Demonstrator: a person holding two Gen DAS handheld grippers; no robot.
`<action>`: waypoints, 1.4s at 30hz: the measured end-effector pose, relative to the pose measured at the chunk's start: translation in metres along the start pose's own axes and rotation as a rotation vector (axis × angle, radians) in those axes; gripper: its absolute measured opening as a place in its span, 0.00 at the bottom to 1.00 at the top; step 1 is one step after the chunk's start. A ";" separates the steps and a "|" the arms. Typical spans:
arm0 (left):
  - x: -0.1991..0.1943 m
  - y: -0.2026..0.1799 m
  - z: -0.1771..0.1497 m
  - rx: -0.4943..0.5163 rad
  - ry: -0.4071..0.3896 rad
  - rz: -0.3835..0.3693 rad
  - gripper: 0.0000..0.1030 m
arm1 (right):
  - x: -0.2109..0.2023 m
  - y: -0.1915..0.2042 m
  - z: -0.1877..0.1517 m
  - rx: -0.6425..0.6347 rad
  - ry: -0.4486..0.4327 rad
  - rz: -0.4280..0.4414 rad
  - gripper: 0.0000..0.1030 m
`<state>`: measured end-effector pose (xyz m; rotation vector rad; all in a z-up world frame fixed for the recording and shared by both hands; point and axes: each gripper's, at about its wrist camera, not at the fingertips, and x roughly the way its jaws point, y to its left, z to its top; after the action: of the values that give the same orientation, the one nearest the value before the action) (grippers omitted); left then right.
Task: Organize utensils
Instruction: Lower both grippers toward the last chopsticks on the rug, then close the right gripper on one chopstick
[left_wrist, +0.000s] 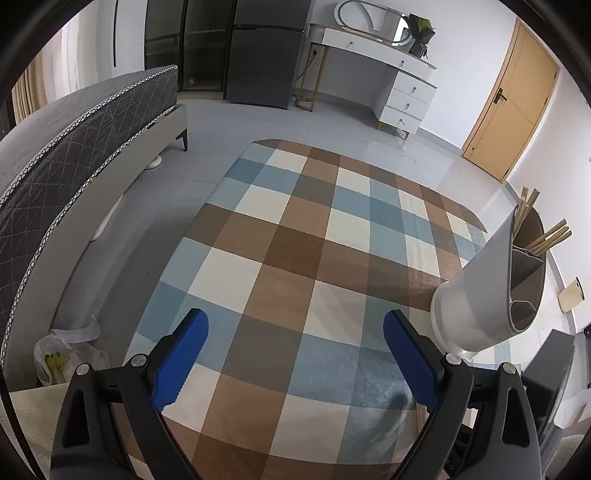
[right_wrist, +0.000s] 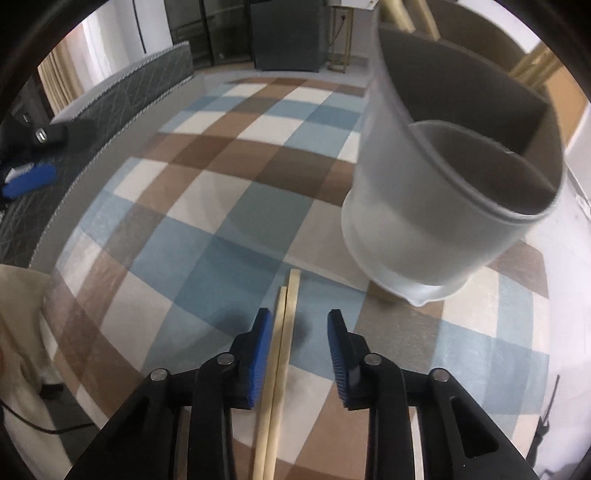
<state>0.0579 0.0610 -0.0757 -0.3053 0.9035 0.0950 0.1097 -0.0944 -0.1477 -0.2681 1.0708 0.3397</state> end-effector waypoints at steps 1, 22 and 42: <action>0.001 0.001 0.001 -0.001 0.004 -0.001 0.90 | 0.003 0.001 0.000 -0.007 0.008 -0.004 0.27; 0.012 0.009 0.005 -0.045 0.071 0.007 0.90 | 0.001 -0.004 -0.006 0.001 0.000 -0.028 0.22; 0.017 0.019 0.006 -0.086 0.107 0.015 0.90 | 0.016 0.004 0.010 -0.027 0.007 -0.072 0.22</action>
<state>0.0685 0.0799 -0.0898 -0.3862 1.0092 0.1323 0.1230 -0.0846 -0.1575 -0.3313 1.0617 0.2892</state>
